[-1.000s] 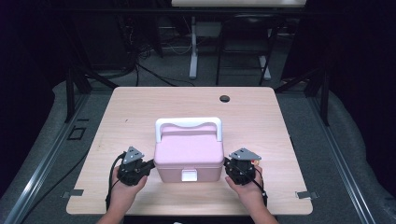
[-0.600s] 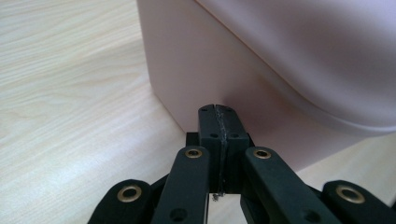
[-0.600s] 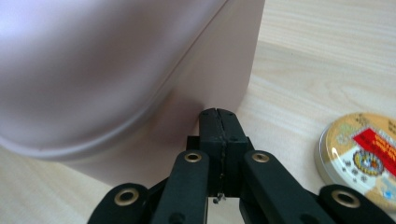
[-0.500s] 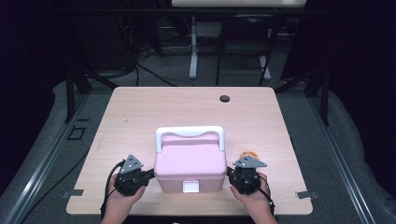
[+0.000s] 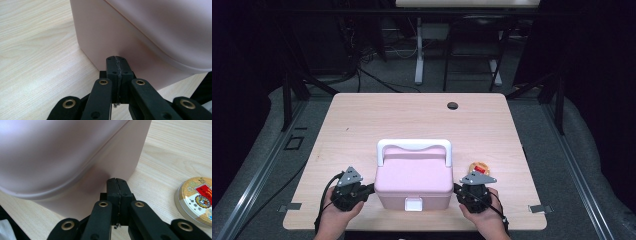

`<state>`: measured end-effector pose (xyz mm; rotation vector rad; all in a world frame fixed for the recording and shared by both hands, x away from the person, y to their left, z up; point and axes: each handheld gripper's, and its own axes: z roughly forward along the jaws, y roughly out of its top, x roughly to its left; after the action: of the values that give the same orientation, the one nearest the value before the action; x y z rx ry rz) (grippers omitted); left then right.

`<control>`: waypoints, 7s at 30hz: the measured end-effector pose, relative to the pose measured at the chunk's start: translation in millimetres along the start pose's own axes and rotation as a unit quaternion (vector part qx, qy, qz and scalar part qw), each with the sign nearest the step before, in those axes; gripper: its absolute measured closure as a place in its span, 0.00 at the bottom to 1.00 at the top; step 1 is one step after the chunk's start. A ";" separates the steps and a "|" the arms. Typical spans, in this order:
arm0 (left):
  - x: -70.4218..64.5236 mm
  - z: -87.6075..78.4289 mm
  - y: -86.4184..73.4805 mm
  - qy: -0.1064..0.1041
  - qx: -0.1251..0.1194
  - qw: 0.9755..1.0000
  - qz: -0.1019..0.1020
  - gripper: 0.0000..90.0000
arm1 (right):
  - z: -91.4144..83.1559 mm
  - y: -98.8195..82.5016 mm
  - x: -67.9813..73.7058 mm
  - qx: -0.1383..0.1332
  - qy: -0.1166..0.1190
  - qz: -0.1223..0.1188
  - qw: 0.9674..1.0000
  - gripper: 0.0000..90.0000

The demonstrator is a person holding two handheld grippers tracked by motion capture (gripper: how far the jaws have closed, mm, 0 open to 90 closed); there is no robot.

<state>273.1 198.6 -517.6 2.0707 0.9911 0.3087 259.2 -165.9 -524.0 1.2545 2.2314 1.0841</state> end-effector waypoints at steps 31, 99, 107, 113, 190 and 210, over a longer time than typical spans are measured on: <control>37.6 -21.1 3.8 -0.002 -0.067 0.997 -0.047 0.66 | -16.0 1.0 -44.2 -0.049 -0.033 0.026 0.998 0.61; 29.1 -16.0 84.7 -0.082 -0.037 0.996 -0.005 0.71 | -16.4 89.0 -38.3 -0.041 0.134 -0.015 0.990 0.70; 22.1 -18.6 84.8 -0.073 -0.034 0.997 0.014 0.74 | -21.4 87.0 -29.2 -0.046 0.112 -0.042 0.992 0.74; 17.3 -22.5 79.8 -0.068 -0.041 0.997 0.025 0.81 | -27.1 84.0 -21.2 -0.053 0.092 -0.074 0.992 0.80; -8.4 -57.6 51.2 -0.070 -0.019 0.997 0.034 1.00 | -32.6 116.8 -40.1 -0.104 0.178 -0.020 0.978 0.83; -19.4 -47.8 59.3 -0.100 -0.022 0.994 0.050 1.00 | -36.0 109.7 -40.3 -0.092 0.170 -0.016 0.981 0.83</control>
<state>267.9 189.2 -439.7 2.0681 0.7567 0.1680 320.3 -181.6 -419.2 1.0143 2.3116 1.5520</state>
